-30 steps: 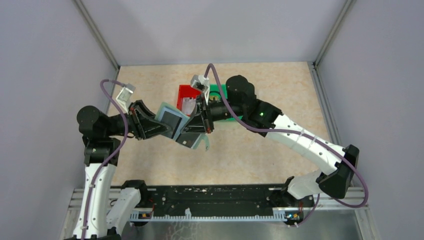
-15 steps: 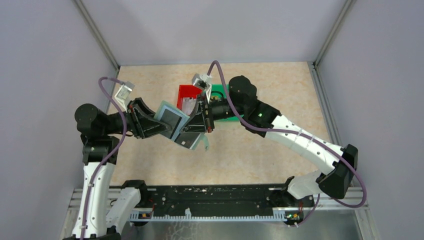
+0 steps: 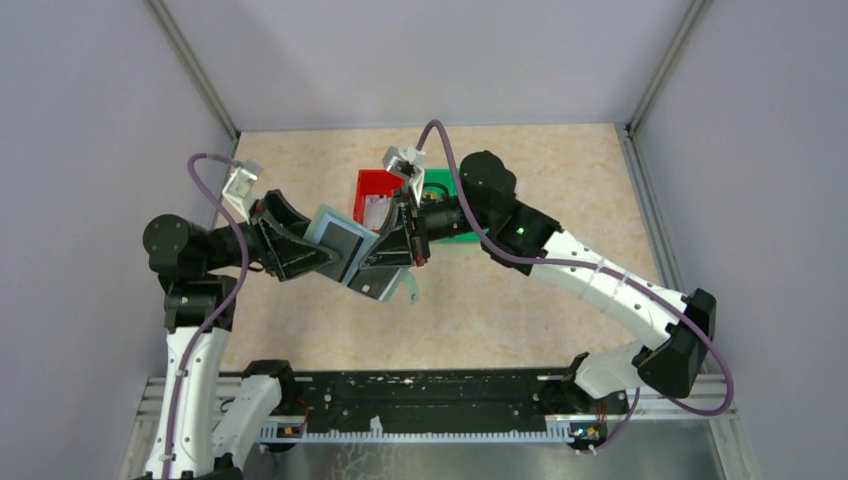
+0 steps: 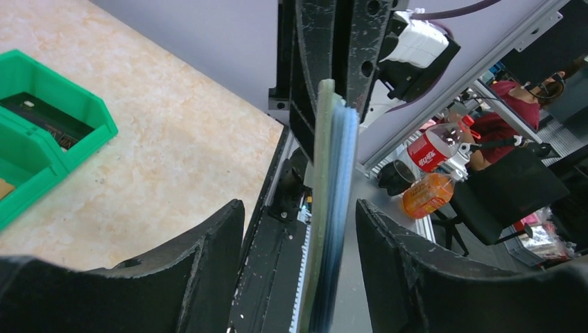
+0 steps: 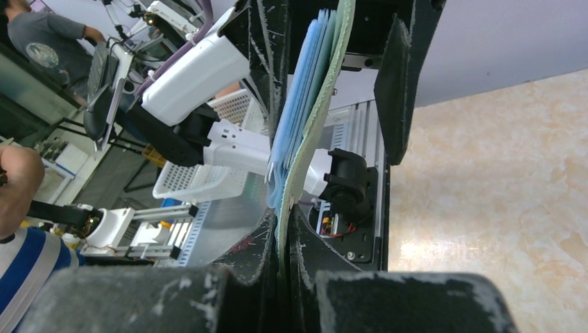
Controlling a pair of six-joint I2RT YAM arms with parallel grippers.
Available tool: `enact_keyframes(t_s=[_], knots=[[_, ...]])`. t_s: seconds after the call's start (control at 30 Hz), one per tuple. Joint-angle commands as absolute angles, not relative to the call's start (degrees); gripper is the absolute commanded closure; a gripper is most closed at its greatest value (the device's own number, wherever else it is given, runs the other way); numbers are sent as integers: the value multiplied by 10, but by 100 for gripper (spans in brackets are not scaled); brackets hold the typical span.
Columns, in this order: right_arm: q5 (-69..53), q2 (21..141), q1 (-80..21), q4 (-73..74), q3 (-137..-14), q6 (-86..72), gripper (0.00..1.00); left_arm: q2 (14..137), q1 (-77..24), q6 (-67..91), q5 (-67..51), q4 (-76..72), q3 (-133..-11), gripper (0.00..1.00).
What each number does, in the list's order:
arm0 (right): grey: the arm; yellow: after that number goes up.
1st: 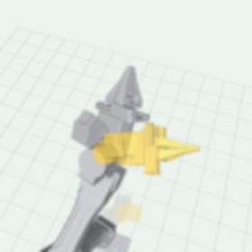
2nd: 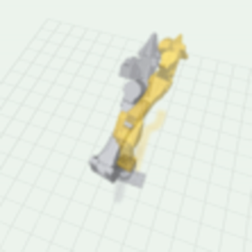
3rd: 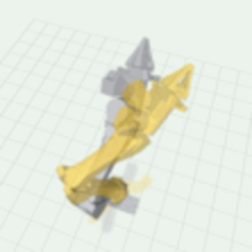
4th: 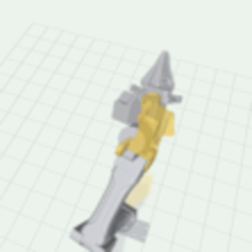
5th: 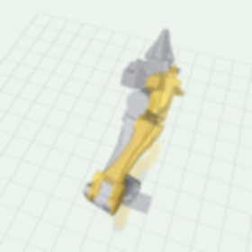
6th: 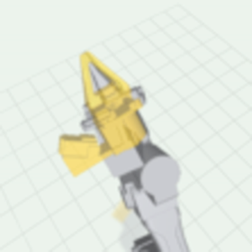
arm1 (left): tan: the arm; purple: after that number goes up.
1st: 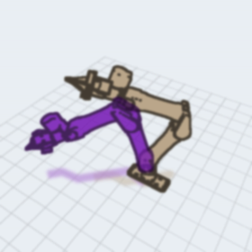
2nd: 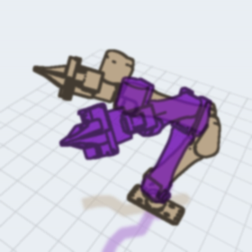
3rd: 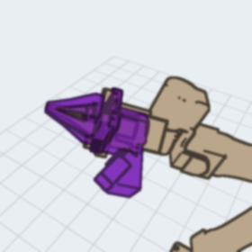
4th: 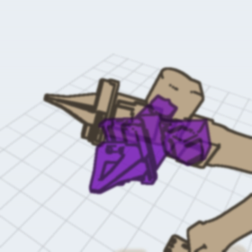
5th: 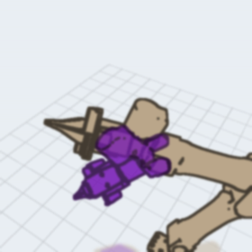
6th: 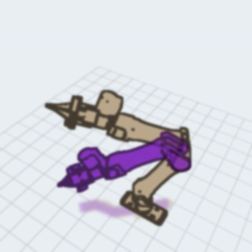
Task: Take the credit cards out of the card holder
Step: Remove the credit card from the card holder.
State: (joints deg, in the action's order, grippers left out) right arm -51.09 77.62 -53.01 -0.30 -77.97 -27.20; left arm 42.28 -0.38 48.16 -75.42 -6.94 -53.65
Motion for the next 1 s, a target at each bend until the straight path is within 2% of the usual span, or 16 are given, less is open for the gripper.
enact_keyframes(t_s=[0.0, 0.27, 0.53, 0.8, 0.87, 0.97], knots=[[-520, 751, -534, -47, -787, -277, 100, 409, -4, 545, -758, -155, -530, 34], [-521, 749, -534, -47, -780, -276, 100, 412, -4, 574, -756, -176, -532, 43], [-523, 745, -533, -51, -774, -276, 100, 414, -4, 624, -738, -231, -514, 59], [-525, 747, -534, -59, -778, -278, 100, 403, -4, 623, -738, -222, -503, 55], [-524, 748, -534, -60, -778, -278, 100, 403, -4, 624, -740, -224, -507, 61], [-521, 749, -534, -61, -778, -280, 100, 403, -4, 627, -740, -223, -511, 75]])
